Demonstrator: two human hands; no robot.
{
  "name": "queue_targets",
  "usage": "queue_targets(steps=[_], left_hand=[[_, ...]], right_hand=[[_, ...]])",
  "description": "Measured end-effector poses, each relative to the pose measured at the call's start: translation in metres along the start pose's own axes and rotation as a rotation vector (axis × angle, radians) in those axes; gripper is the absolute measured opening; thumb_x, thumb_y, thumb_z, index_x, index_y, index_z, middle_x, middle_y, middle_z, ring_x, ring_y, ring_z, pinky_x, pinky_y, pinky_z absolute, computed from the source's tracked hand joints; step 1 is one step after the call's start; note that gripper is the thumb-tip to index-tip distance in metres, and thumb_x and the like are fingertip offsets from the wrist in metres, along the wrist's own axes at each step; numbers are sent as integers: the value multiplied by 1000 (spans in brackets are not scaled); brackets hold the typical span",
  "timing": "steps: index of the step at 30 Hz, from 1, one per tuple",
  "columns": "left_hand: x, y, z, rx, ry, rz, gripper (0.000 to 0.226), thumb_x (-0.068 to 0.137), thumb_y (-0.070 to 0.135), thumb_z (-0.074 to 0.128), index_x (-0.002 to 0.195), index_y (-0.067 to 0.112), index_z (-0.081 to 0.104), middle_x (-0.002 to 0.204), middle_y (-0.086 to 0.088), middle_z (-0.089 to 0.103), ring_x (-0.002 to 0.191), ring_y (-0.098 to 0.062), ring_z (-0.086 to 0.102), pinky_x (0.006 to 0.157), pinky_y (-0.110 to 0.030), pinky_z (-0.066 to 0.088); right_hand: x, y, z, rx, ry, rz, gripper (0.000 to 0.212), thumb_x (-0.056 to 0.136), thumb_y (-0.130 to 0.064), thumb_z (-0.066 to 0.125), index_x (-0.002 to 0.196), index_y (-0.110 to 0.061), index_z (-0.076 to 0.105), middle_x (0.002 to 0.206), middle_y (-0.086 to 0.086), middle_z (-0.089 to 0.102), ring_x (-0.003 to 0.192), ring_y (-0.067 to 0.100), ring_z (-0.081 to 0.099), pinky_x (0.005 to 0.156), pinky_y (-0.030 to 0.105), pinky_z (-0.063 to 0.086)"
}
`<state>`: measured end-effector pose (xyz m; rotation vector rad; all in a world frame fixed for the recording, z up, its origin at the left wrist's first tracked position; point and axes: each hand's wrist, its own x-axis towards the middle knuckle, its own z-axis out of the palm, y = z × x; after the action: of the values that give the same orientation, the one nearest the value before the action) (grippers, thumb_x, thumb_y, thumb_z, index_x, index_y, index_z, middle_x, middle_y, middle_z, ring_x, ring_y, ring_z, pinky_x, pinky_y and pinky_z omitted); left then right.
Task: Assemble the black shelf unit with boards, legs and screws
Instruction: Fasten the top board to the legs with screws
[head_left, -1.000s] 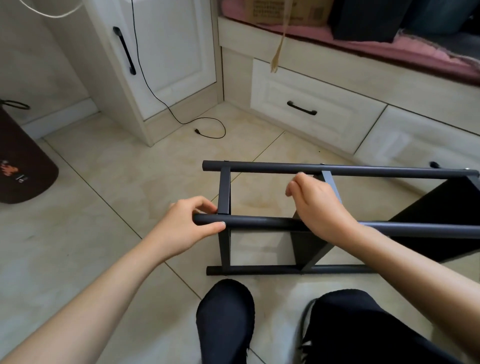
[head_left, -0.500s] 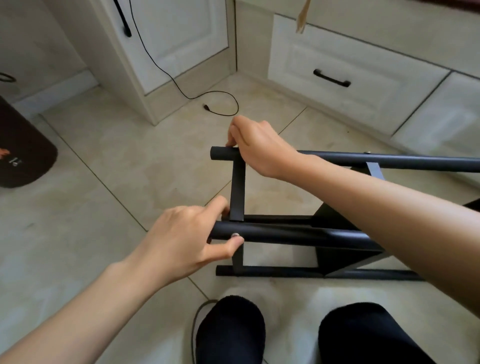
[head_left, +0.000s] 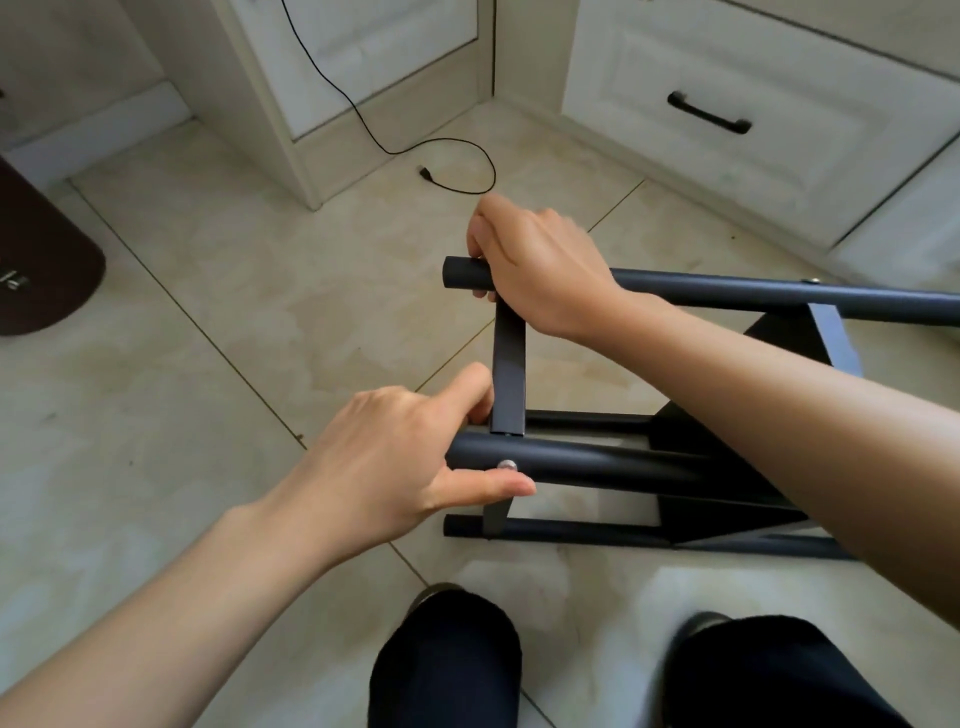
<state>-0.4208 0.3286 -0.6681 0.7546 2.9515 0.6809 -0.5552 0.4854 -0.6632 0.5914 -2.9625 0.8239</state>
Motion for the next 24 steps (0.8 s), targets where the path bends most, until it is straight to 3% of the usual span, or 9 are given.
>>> queue_targets(steps=[2, 4, 7, 10, 18, 20, 24], left_hand=[[-1, -1, 3, -74, -14, -26, 59, 73, 94, 33, 86, 37, 28, 54, 10, 40, 54, -12, 45, 47, -16, 27], [-5, -1, 9, -201, -48, -71, 58, 67, 92, 46, 84, 39, 29, 65, 13, 43, 65, -9, 44, 56, -18, 35], [-11, 0, 16, -279, -58, -106, 53, 66, 85, 56, 84, 41, 32, 71, 16, 41, 69, 0, 43, 63, -13, 35], [-12, 6, 21, -324, -56, -123, 51, 66, 81, 58, 82, 40, 33, 71, 16, 39, 69, -2, 41, 64, -12, 34], [-16, 15, 26, -308, -125, -171, 58, 63, 89, 54, 85, 39, 32, 83, 17, 43, 87, -10, 40, 75, -13, 32], [-16, 16, 26, -276, -132, -183, 58, 63, 89, 51, 87, 40, 32, 90, 19, 43, 95, -5, 37, 79, -14, 32], [-12, 16, 23, -205, 2, -65, 56, 72, 78, 57, 101, 35, 36, 102, 24, 36, 96, -1, 38, 87, -8, 30]], right_hand=[[-2, -1, 0, 3, 6, -10, 20, 97, -21, 32, 93, -18, 51, 75, 3, 68, 77, 35, 57, 75, 46, 49], [-5, -2, 2, -26, 10, -40, 22, 99, -23, 30, 95, -18, 51, 78, 6, 68, 77, 39, 56, 75, 46, 49], [-10, -4, 4, -42, 28, -60, 27, 101, -27, 27, 97, -15, 51, 81, 9, 67, 76, 41, 54, 75, 47, 48], [-13, -5, 2, -39, 30, -39, 31, 103, -31, 25, 98, -14, 51, 83, 9, 68, 79, 42, 54, 77, 47, 47], [-22, -8, 3, -79, 52, -49, 33, 105, -35, 25, 101, -14, 50, 82, 8, 67, 74, 44, 48, 70, 44, 42], [-23, -8, 3, -86, 59, -49, 33, 105, -36, 26, 101, -13, 50, 81, 8, 66, 73, 44, 48, 67, 42, 40], [-24, -7, 3, -89, 49, -42, 31, 105, -34, 26, 101, -16, 51, 82, 7, 68, 75, 43, 50, 70, 44, 42]])
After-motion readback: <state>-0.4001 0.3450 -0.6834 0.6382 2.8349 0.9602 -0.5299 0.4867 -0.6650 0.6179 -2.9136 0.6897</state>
